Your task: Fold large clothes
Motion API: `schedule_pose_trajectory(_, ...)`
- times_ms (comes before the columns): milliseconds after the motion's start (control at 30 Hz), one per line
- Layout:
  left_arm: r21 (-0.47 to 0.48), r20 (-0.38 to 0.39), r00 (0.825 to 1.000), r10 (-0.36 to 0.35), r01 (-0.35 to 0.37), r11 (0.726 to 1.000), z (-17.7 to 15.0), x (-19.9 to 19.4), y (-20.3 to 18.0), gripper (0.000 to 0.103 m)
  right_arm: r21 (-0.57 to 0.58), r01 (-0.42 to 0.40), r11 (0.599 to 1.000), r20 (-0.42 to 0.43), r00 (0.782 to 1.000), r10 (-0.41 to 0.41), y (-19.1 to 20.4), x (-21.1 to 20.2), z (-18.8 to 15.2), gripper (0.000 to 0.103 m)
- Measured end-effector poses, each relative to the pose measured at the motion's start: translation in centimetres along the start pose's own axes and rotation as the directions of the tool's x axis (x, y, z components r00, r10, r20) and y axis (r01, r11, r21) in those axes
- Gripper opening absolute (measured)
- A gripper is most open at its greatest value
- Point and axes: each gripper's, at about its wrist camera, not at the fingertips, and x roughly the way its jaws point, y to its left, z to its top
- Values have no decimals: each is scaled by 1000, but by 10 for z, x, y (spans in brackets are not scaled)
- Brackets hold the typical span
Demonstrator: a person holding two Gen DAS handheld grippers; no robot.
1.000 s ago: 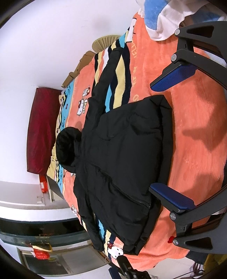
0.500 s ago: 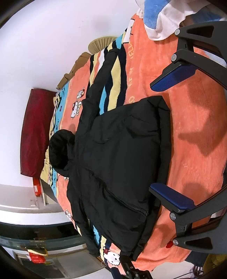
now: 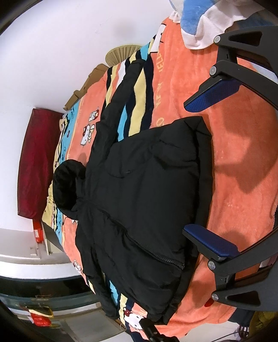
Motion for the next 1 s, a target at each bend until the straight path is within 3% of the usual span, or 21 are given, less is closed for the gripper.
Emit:
schedule_pose_trajectory(467,-19,-34,999,43,-43,999,2,18,13,74,-27,-5,1000,-44,999,4,10,19,12,103)
schedule_pose_trajectory(867,-88,-56,998,15,-20,996,0,39,37,74,-56,24,998,-61,998,-28,21,28,35,103)
schedule_pose_trajectory(1000,-111,-94,995,-29,19,994,2,51,53,74,-71,36,997,-59,997,-41,25,33,47,103)
